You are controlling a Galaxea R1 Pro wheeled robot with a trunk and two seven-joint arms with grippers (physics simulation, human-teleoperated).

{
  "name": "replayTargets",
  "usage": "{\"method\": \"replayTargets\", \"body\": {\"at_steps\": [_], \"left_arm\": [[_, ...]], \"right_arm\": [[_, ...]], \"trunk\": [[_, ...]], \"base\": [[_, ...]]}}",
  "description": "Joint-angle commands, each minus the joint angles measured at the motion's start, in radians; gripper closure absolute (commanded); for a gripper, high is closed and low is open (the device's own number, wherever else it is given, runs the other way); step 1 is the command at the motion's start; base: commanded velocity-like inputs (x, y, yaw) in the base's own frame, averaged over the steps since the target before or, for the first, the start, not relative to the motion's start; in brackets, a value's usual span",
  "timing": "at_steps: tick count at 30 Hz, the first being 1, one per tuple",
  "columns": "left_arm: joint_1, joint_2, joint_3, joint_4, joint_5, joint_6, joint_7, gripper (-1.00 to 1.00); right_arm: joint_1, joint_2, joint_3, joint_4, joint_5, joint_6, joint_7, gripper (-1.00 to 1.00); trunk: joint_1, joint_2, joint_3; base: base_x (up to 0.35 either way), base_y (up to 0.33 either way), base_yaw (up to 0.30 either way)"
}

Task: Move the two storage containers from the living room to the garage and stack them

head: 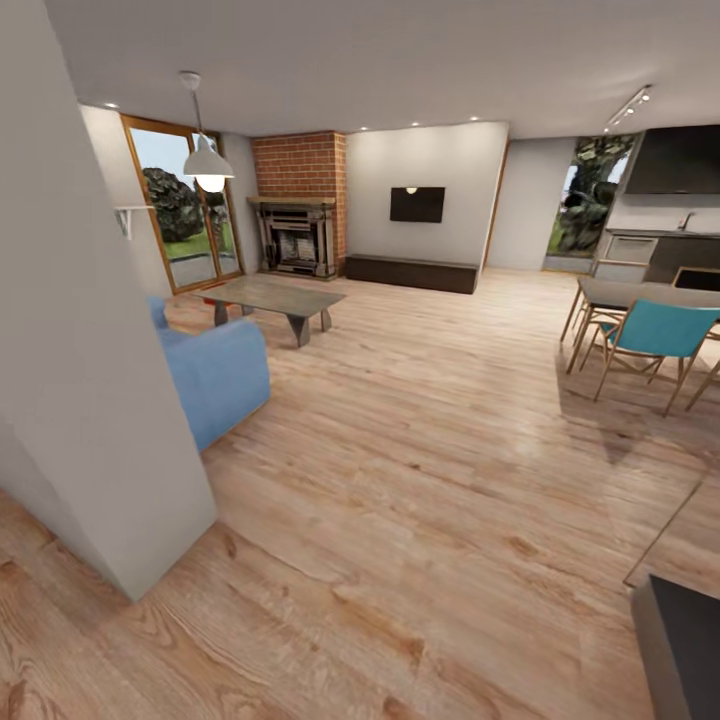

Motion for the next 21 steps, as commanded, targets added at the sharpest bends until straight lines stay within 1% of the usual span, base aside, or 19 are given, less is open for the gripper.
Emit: {"method": "replayTargets", "body": {"at_steps": [1, 21], "left_arm": [[-0.001, 0.0, 0.0, 0.0, 0.007, 0.003, 0.003, -1.0], [-0.001, -0.002, -0.001, 0.0, 0.007, 0.003, 0.003, -1.0]], "right_arm": [[-0.001, 0.001, 0.009, 0.002, -0.009, -0.004, -0.002, -1.0], [-0.001, 0.002, 0.008, 0.002, -0.014, -0.004, -0.002, -1.0]], "trunk": [[0.001, 0.0, -0.001], [0.001, 0.0, -0.001]], "base": [[0.321, 0.0, 0.0], [0.322, 0.0, 0.0]]}}
